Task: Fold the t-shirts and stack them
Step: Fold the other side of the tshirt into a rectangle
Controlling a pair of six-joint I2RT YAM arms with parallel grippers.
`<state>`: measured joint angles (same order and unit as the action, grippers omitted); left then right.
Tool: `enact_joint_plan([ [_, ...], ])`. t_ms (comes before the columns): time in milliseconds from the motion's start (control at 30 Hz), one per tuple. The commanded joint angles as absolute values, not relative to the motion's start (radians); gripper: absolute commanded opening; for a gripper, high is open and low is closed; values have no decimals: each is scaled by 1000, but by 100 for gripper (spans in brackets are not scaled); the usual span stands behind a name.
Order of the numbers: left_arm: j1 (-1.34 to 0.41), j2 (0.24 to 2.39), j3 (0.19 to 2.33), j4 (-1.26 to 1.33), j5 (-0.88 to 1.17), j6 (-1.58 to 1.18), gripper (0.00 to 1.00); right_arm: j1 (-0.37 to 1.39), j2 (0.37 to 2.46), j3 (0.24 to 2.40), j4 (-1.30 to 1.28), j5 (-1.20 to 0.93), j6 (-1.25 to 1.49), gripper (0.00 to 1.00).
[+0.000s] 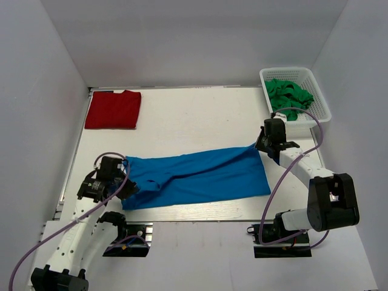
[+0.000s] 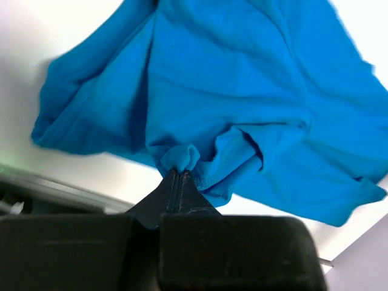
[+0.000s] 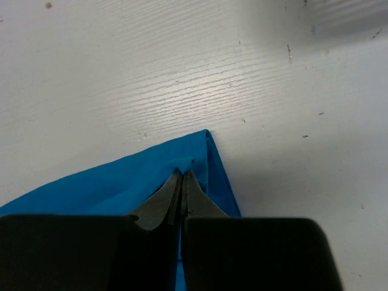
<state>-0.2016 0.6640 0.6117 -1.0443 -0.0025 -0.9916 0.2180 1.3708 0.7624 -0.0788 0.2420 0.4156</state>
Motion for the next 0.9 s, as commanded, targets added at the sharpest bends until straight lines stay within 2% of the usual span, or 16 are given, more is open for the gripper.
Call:
enact_joint_plan([
  [0, -209, 660, 647, -1157, 0, -1028, 0, 213, 1338, 753, -69, 296, 431, 0],
  [167, -209, 710, 716, -1276, -109, -1063, 0, 207, 1335, 723, -93, 353, 434, 0],
  [333, -209, 770, 727, -1267, -137, -1051, 0, 202, 1345, 704, -77, 321, 434, 0],
  [400, -209, 801, 727, -1267, -127, -1051, 0, 201, 1345, 684, -83, 325, 449, 18],
  [433, -209, 814, 727, -1276, -127, -1051, 2, 202, 1345, 678, -97, 330, 456, 31],
  [467, -209, 834, 739, -1276, -127, -1051, 12, 202, 1342, 675, -103, 334, 459, 41],
  [500, -209, 834, 739, -1287, -127, -1051, 40, 199, 1338, 670, -112, 354, 474, 48],
  [533, -209, 834, 768, -1305, -141, -1051, 55, 198, 1325, 669, -132, 363, 483, 50],
  [567, -209, 834, 781, -1318, -150, -1051, 60, 198, 1322, 670, -138, 370, 486, 52],
  [600, -209, 834, 794, -1345, -150, -1051, 65, 196, 1316, 673, -146, 382, 491, 63],
  [633, -209, 834, 810, -1357, -166, -1051, 80, 196, 1293, 681, -170, 397, 489, 78],
  [667, -209, 834, 845, -1368, -181, -1051, 91, 195, 1287, 686, -173, 400, 483, 90],
  [700, -209, 834, 865, -1368, -190, -1051, 100, 196, 1276, 689, -176, 399, 477, 90],
  [867, -209, 917, 922, -1189, -170, -961, 100, 204, 1210, 725, -173, 253, 381, 90],
])
